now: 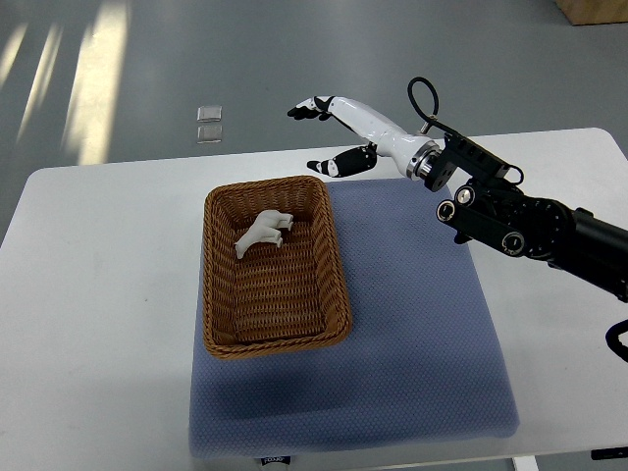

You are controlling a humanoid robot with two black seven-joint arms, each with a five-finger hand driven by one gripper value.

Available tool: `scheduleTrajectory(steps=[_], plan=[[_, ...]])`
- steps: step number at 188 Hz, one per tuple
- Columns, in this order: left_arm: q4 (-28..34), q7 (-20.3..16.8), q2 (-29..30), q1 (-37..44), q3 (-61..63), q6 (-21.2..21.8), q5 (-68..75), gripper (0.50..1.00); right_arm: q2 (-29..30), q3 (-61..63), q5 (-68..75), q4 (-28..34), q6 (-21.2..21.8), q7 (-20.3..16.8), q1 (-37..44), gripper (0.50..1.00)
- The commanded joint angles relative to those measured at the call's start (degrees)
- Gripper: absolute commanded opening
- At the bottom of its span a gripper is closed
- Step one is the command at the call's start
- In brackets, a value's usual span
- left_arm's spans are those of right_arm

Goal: Place white bear in brown basket with right hand

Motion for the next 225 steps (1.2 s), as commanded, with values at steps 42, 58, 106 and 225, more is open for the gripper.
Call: scheduleTrajectory(steps=[42,58,106,225], plan=[[0.0,0.0,0.0,-0.1,0.1,0.0,0.0,1.0,-0.9,13.7,21.2,-2.3,0.0,-0.2,-9.1,0.823],[0.0,0.0,0.0,-0.1,0.1,0.0,0.0,1.0,-1.0,16.1,28.5,-3.1,0.1,-0.2,-10.5,0.838],[-0.1,0.0,0.0,-0.1,0.2,0.0,0.0,1.0,-1.8,21.1,42.3,-3.0,1.9,0.0,-14.1,0.917],[-0.2,0.0,0.0,-0.2,0.1,0.0,0.0,1.0,-0.6,28.3,51.1,-3.0,10.8,0.0,-20.0,0.921]])
